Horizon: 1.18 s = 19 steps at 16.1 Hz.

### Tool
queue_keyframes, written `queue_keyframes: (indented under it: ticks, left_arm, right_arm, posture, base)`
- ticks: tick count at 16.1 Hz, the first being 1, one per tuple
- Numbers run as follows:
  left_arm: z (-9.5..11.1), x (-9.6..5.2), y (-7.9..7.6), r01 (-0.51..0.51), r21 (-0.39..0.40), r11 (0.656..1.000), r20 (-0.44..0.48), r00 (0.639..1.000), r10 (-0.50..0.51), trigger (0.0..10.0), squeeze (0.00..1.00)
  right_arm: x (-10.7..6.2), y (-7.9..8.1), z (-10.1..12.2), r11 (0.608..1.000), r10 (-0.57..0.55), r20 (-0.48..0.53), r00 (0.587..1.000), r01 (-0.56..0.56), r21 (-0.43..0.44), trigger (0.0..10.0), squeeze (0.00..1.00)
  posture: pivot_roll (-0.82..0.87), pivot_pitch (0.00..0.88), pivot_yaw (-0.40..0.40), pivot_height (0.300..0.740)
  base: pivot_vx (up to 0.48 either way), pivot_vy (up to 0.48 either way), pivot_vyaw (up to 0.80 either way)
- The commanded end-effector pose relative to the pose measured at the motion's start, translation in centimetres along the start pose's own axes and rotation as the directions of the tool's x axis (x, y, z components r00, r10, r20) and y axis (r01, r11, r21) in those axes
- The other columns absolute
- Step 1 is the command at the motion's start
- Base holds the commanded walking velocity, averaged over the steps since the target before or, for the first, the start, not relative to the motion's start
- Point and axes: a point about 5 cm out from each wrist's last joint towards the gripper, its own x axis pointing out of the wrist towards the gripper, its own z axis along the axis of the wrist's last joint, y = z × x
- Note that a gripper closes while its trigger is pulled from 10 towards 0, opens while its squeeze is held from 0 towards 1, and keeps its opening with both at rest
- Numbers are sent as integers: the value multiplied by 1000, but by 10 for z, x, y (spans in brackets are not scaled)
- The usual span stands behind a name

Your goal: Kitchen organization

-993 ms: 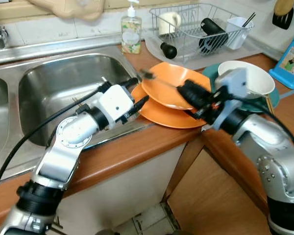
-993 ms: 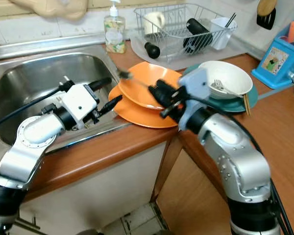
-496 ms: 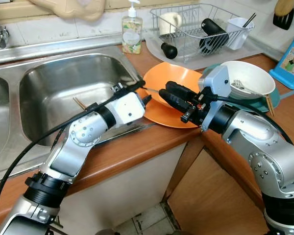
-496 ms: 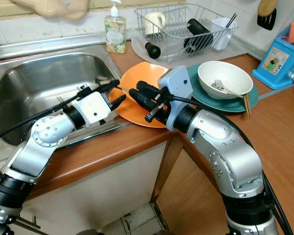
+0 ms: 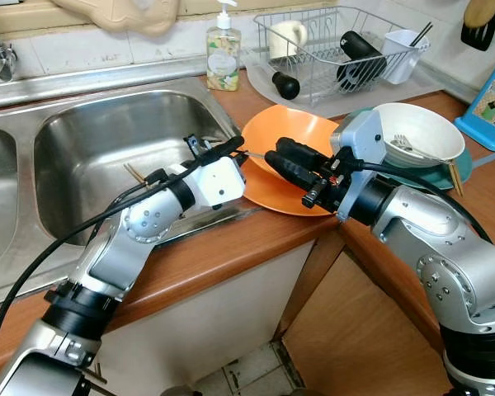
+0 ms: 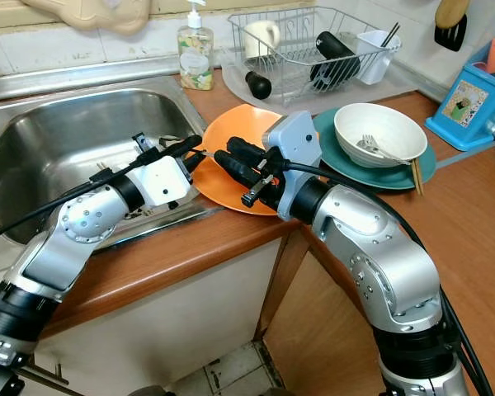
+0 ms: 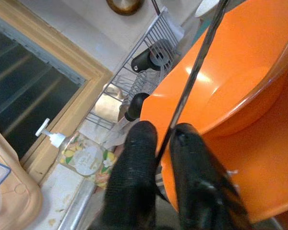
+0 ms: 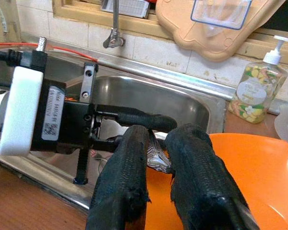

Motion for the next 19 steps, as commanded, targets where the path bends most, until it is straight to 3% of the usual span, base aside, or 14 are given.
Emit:
queue_keyframes:
  ticks: [1, 4, 5, 6, 7, 9, 10, 12, 16, 18, 19]
  left_arm:
    - [2, 3, 1, 4, 30, 1000, 9, 1000, -4, 824, 0]
    - [1, 4, 3, -8, 57, 998, 7, 1000, 7, 0, 0]
    - [0, 3, 6, -17, 92, 996, 3, 1000, 17, 0, 0]
    - [0, 2, 7, -23, 104, 994, 6, 1000, 23, 0, 0]
    - [0, 1, 10, -35, 119, 992, 9, 999, 34, 0, 0]
    - [-2, 1, 14, -57, 128, 990, 2, 998, 58, 0, 0]
    - [-5, 0, 17, -72, 138, 988, -18, 997, 75, 0, 0]
    - [-14, -3, 23, -91, 159, 983, -64, 993, 102, 0, 0]
    - [-65, -19, 38, -47, 177, 983, -338, 935, 105, 0, 0]
    - [-92, -27, 39, 2, 152, 988, -481, 874, 72, 1059, 0]
    - [-102, -30, 39, 25, 150, 988, -534, 843, 60, 2471, 0]
  right_arm:
    - [1, 3, 5, 1000, 22, 5, 1000, -22, -13, 0, 0]
    - [1, 3, 5, 1000, 20, 5, 1000, -20, -15, 0, 0]
    - [2, 2, 6, 1000, 11, 6, 1000, -11, -23, 10000, 0]
    - [2, 2, 7, 1000, 9, 11, 1000, -9, -23, 10000, 0]
    - [3, 2, 8, 1000, 10, 23, 1000, -9, -13, 10000, 1000]
    - [4, 2, 9, 1000, 6, 30, 1000, -5, -24, 10000, 1000]
    - [4, 1, 10, 999, -10, 37, 999, 11, -37, 10000, 27]
    - [4, 0, 10, 998, -31, 45, 999, 34, -54, 10000, 0]
    - [1, 5, -11, 995, -15, -63, 998, 8, -102, 10000, 0]
    - [1, 13, -18, 995, 28, -96, 995, -38, -96, 10000, 0]
    - [1, 16, -20, 994, 43, -108, 993, -54, -99, 10000, 0]
  posture:
    - [-142, 0, -23, 740]
    - [-142, 0, -23, 740]
    - [-142, 0, -25, 740]
    - [-142, 0, -25, 740]
    - [-142, 0, -25, 740]
    - [-141, 0, -25, 740]
    - [-141, 0, -25, 740]
    - [-143, 0, -23, 740]
    - [-144, 0, -21, 740]
    - [-145, 0, -17, 740]
    - [-145, 0, -17, 740]
  base:
    - [0, 0, 0]
    - [0, 0, 0]
    - [0, 0, 0]
    - [0, 0, 0]
    - [0, 0, 0]
    - [0, 0, 0]
    - [0, 0, 0]
    - [0, 0, 0]
    - [0, 0, 0]
    - [0, 0, 0]
    - [0, 0, 0]
